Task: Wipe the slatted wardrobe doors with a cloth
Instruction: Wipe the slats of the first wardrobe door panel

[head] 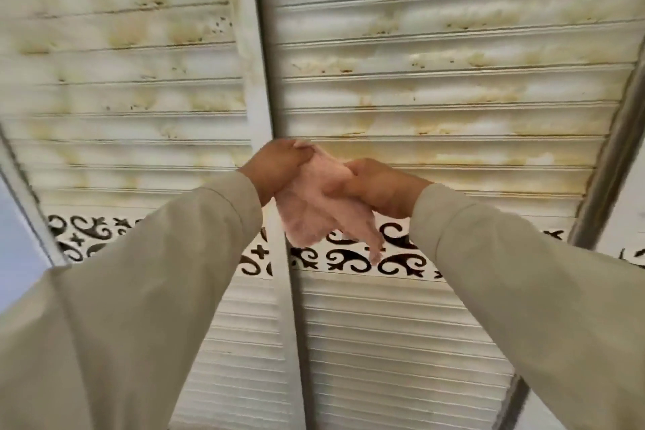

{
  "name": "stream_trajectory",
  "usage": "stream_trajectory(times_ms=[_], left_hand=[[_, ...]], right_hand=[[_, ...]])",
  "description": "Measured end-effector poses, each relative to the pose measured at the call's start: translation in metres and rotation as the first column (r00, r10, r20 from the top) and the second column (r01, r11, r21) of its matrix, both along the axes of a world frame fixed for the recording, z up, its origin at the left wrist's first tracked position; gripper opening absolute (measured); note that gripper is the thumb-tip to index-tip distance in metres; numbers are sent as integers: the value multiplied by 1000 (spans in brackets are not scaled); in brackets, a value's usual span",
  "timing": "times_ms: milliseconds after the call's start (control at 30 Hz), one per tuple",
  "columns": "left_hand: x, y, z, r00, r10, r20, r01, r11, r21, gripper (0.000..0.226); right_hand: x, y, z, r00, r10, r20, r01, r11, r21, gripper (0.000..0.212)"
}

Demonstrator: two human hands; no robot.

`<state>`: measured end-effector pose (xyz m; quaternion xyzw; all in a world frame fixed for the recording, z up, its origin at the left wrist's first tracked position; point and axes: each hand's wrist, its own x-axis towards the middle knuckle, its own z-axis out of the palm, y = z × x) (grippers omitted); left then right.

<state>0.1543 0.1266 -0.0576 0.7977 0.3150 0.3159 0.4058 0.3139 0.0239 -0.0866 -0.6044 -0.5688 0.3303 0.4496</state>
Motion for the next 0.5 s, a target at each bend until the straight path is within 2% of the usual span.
stream_trajectory(times_ms=[100,167,233,367,500], left_hand=[[-62,39,17,994,105,15,-106,989,105,23],[-105,68,25,981,194,7,-193,967,165,26],[-148,94,33,969,244,-33,-232,950,207,29],[-249,147,55,916,401,-18,-383,887,258,31],[-330,200,76,866,496,60,-498,846,191,37]], right_hand=[[-47,40,12,992,105,63,-97,987,-129,34],[-82,67,20,980,134,150,-100,971,-215,37],[-116,94,31,972,135,192,-88,968,-235,31],[-188,151,60,943,74,326,-51,996,-78,27],[-251,200,90,986,18,163,-40,991,131,20]])
